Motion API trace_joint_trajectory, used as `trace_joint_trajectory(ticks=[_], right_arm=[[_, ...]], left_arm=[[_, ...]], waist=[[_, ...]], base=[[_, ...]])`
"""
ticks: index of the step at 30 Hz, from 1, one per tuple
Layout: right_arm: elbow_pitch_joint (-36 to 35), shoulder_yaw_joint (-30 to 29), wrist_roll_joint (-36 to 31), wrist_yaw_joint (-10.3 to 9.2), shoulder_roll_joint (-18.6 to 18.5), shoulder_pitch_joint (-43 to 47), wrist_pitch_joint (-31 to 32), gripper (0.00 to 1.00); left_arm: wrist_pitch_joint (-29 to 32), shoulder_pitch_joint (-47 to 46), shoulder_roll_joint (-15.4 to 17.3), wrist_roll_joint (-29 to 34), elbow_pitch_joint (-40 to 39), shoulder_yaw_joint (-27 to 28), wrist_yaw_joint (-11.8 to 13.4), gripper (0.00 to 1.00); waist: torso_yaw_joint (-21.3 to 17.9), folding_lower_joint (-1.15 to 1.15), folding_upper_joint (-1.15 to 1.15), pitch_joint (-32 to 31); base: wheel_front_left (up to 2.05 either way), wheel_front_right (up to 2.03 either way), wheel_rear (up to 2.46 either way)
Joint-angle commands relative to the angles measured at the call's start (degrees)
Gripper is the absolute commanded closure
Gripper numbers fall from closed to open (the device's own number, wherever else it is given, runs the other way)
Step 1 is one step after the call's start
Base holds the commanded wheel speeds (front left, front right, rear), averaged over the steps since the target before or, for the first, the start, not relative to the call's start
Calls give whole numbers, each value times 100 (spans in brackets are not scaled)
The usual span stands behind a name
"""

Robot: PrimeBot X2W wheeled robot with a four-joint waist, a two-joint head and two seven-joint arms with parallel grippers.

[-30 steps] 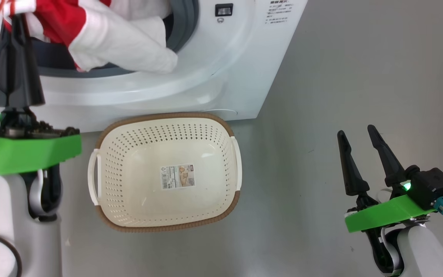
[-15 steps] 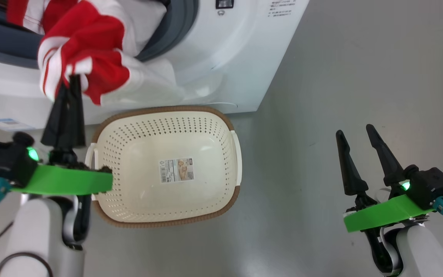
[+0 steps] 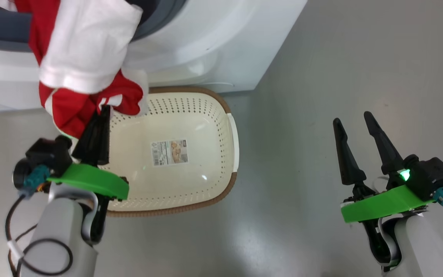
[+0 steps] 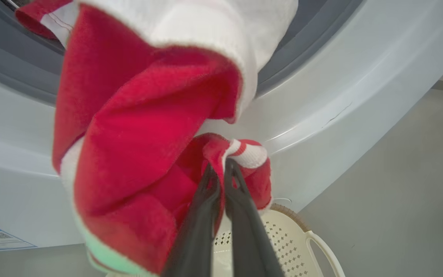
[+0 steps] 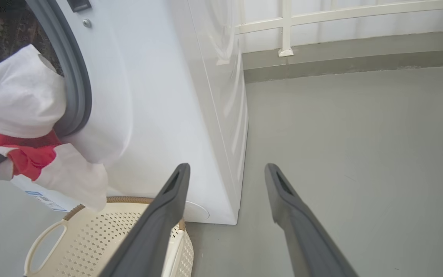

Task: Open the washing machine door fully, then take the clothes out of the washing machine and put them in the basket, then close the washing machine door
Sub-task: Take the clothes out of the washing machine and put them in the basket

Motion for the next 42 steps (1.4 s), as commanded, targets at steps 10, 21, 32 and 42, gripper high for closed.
trace_joint_trajectory(ticks=[10, 21, 32, 42], right_arm=[[-180, 235, 189, 35, 2, -194, -37, 0], [-240, 295, 239, 35, 2, -322, -37, 0], [-257, 274, 237, 35, 2, -418, -37, 0], [-197, 240, 183, 35, 2, -436, -37, 0]], left_arm=[[-29, -588, 280, -78, 966, -213, -32, 100], [-29, -943, 324, -275, 1814, -594, -32, 100], [-29, -1276, 419, -506, 2107, -725, -32, 0], [-29, -1241, 379, -616, 1940, -725, -32, 0]], waist=[[-172, 0, 0, 434], [-260, 0, 0, 824], [-266, 0, 0, 1003], [-159, 0, 0, 852]], base=[[0, 0, 0], [0, 0, 0], [0, 0, 0], [0, 0, 0]])
